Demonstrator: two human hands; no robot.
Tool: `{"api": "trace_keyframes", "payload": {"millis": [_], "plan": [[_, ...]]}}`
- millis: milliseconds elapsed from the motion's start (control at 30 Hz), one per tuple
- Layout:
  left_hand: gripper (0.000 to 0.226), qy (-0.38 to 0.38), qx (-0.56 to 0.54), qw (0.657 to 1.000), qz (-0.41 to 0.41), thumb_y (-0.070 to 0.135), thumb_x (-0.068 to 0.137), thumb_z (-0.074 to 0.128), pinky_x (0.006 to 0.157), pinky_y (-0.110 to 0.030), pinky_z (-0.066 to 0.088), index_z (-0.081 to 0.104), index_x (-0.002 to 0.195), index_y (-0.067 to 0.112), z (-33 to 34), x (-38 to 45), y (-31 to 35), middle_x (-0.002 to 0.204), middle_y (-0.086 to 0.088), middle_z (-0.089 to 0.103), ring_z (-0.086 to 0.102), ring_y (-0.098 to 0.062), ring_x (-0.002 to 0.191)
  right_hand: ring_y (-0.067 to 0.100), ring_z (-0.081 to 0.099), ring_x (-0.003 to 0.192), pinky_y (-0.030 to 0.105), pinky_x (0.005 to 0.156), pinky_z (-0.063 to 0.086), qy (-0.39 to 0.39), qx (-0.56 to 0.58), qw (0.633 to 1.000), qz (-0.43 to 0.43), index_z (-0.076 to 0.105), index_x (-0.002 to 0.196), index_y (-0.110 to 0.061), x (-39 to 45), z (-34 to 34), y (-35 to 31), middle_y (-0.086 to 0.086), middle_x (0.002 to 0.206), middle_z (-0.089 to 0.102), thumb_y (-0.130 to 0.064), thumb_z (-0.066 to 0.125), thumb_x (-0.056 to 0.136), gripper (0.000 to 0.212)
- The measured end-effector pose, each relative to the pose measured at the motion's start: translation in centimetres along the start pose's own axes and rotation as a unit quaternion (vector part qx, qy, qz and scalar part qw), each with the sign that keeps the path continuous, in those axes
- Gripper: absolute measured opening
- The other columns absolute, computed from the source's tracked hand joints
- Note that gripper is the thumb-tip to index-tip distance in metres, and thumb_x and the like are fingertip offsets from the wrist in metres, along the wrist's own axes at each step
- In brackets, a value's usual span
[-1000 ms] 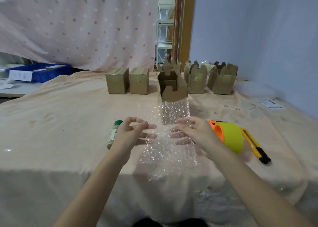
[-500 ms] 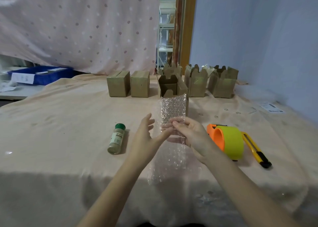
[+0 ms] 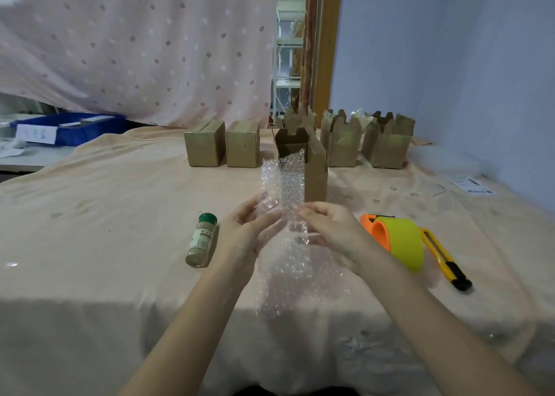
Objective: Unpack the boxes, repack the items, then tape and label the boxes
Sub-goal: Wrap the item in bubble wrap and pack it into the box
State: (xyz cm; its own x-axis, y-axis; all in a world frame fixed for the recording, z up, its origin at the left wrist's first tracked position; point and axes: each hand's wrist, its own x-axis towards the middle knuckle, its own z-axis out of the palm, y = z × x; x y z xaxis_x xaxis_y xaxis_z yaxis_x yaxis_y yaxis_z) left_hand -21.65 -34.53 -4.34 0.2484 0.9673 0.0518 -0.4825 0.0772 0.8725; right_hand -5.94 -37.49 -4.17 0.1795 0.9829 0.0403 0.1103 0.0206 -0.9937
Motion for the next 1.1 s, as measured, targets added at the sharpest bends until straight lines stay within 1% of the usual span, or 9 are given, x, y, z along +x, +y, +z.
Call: {"api": "trace_keyframes", "payload": {"millis": [100, 200, 367, 500, 633, 733, 867, 1000, 1100], "plan": [[0.043, 0.018, -0.037, 0.999, -0.019, -0.011, 0.073, 0.068, 0.072, -0.024, 0.058, 0.060, 0.111, 0.007, -0.1, 0.0, -0.6, 0.092, -0.011, 0.072, 0.072, -0.019, 0.083, 0.009, 0.064, 0.076, 0.021, 0.060, 0.053, 0.014, 0.000, 1.000, -0.020, 0.068, 0.104, -0.011, -0.1, 0.4, 0.2, -0.003, 0.083, 0.070, -0.027, 0.071, 0.084, 0.026], [0.043, 0.041, -0.017, 0.999, -0.028, -0.006, 0.072, 0.072, 0.070, -0.025, 0.058, 0.059, 0.112, 0.005, -0.3, 0.0, -1.0, 0.093, -0.012, 0.072, 0.071, -0.019, 0.084, 0.007, 0.065, 0.070, 0.021, 0.053, 0.052, 0.028, 0.004, 0.999, -0.031, 0.069, 0.092, -0.014, -0.2, 0.3, 0.5, 0.002, 0.082, 0.072, -0.015, 0.072, 0.085, 0.008], [0.034, 0.045, 0.085, 0.994, -0.055, 0.034, 0.073, 0.074, 0.060, -0.027, 0.054, 0.067, 0.100, 0.013, -0.7, 0.2, -0.2, 0.087, -0.001, 0.073, 0.071, -0.012, 0.075, 0.014, 0.070, 0.069, 0.024, 0.052, 0.052, -0.005, -0.012, 0.999, -0.052, 0.069, 0.086, -0.017, -0.5, -0.2, 0.6, 0.008, 0.082, 0.075, -0.007, 0.073, 0.082, 0.012], [0.012, 0.050, 0.145, 0.988, -0.012, 0.026, 0.082, 0.072, 0.057, -0.023, 0.052, 0.069, 0.088, 0.015, -0.8, 0.0, 0.4, 0.081, 0.000, 0.070, 0.068, -0.010, 0.070, 0.017, 0.071, 0.073, 0.027, 0.055, 0.055, -0.045, 0.011, 0.998, -0.039, 0.067, 0.099, -0.008, -1.0, -0.2, 0.2, 0.007, 0.087, 0.075, -0.002, 0.071, 0.082, 0.018], [0.010, 0.049, 0.154, 0.987, 0.022, 0.018, 0.083, 0.072, 0.053, -0.021, 0.051, 0.070, 0.092, 0.017, -0.7, -0.2, 0.6, 0.078, 0.001, 0.071, 0.067, -0.010, 0.065, 0.022, 0.072, 0.084, 0.039, 0.069, 0.060, -0.053, 0.000, 0.998, -0.026, 0.063, 0.111, -0.007, -0.9, -0.1, -0.2, 0.005, 0.093, 0.075, -0.017, 0.072, 0.084, 0.030], [0.010, 0.043, 0.169, 0.984, 0.040, 0.015, 0.083, 0.072, 0.053, -0.023, 0.052, 0.069, 0.092, 0.016, -0.6, -0.3, 0.7, 0.078, -0.001, 0.070, 0.067, -0.012, 0.066, 0.018, 0.072, 0.069, 0.028, 0.054, 0.055, -0.062, 0.000, 0.998, -0.032, 0.065, 0.100, -0.006, -1.1, 0.1, -0.4, 0.005, 0.082, 0.075, -0.009, 0.068, 0.086, 0.015], [0.026, -0.011, 0.257, 0.964, 0.063, 0.011, 0.078, 0.076, 0.058, -0.022, 0.053, 0.065, 0.100, 0.016, -0.6, 0.0, 1.6, 0.082, 0.001, 0.070, 0.068, -0.010, 0.072, 0.018, 0.069, 0.070, 0.032, 0.060, 0.054, -0.060, -0.056, 0.996, -0.046, 0.067, 0.097, -0.009, -0.9, -0.2, -0.7, 0.006, 0.083, 0.075, -0.009, 0.068, 0.087, 0.011], [0.017, -0.015, 0.297, 0.950, 0.098, 0.002, 0.076, 0.076, 0.053, -0.022, 0.051, 0.066, 0.086, 0.011, -0.2, 0.4, 3.0, 0.074, -0.002, 0.070, 0.067, -0.012, 0.065, 0.016, 0.072, 0.073, 0.024, 0.052, 0.053, -0.107, -0.067, 0.992, -0.020, 0.066, 0.106, -0.009, -1.3, -0.4, -2.3, 0.007, 0.088, 0.075, -0.017, 0.074, 0.082, 0.026], [0.021, -0.009, 0.315, 0.941, 0.125, 0.004, 0.075, 0.078, 0.062, -0.031, 0.056, 0.062, 0.089, 0.004, 0.2, 0.9, 4.5, 0.083, -0.009, 0.070, 0.068, -0.020, 0.075, 0.013, 0.070, 0.066, 0.027, 0.058, 0.056, -0.112, -0.123, 0.986, -0.024, 0.068, 0.096, -0.007, -1.0, -0.7, -3.4, 0.005, 0.080, 0.075, -0.014, 0.074, 0.082, 0.017]]}}
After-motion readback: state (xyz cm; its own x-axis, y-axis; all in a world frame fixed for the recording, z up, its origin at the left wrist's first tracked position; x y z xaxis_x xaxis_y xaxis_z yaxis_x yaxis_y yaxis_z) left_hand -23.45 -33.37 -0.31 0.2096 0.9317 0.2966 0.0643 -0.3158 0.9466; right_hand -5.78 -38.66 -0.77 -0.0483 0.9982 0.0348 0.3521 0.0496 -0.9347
